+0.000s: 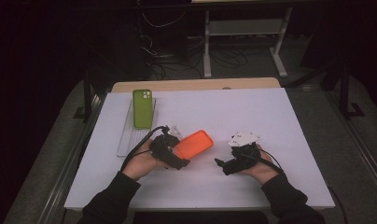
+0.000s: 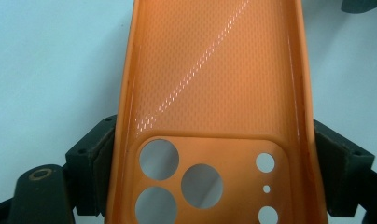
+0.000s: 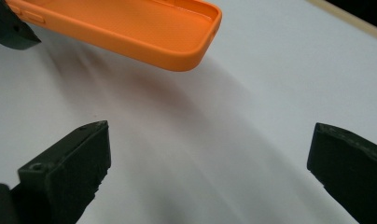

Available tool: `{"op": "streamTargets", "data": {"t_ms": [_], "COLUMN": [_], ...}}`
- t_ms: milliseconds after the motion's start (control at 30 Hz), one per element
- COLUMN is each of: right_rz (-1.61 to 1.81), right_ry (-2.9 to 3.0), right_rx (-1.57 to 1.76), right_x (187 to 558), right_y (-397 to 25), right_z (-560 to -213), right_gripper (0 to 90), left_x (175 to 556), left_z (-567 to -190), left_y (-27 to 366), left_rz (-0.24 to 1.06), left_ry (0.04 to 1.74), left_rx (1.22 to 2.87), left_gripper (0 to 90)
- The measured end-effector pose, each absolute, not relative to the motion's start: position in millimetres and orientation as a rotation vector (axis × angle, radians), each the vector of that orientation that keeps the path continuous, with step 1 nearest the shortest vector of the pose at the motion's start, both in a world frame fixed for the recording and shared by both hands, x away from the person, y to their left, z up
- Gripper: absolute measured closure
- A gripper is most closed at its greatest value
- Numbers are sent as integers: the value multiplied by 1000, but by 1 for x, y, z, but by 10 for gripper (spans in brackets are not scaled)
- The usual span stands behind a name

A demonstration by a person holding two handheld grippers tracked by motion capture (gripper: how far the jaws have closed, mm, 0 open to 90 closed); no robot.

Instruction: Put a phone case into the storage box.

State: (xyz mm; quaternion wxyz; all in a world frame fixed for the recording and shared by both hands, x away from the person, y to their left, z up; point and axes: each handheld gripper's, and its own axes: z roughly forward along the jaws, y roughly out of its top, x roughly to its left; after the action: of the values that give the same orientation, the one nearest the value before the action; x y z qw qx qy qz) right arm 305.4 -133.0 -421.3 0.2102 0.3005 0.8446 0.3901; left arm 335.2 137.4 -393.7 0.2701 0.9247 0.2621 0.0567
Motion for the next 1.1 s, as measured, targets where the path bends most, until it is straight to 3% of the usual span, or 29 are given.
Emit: {"op": "streamTargets", "data": {"t_ms": [1100], "right_rz": [704], "right_ry": [2154], "right_rx": [313], "right_x": [283], "right_y": [-108], "right_z": [-426], "right_gripper": [0], "left_x": [335], "left_z": [-395], "left_y": [136], "left_rz": [157], "left_ry": [711], "left_rx": [2480], "left_gripper": [158]}}
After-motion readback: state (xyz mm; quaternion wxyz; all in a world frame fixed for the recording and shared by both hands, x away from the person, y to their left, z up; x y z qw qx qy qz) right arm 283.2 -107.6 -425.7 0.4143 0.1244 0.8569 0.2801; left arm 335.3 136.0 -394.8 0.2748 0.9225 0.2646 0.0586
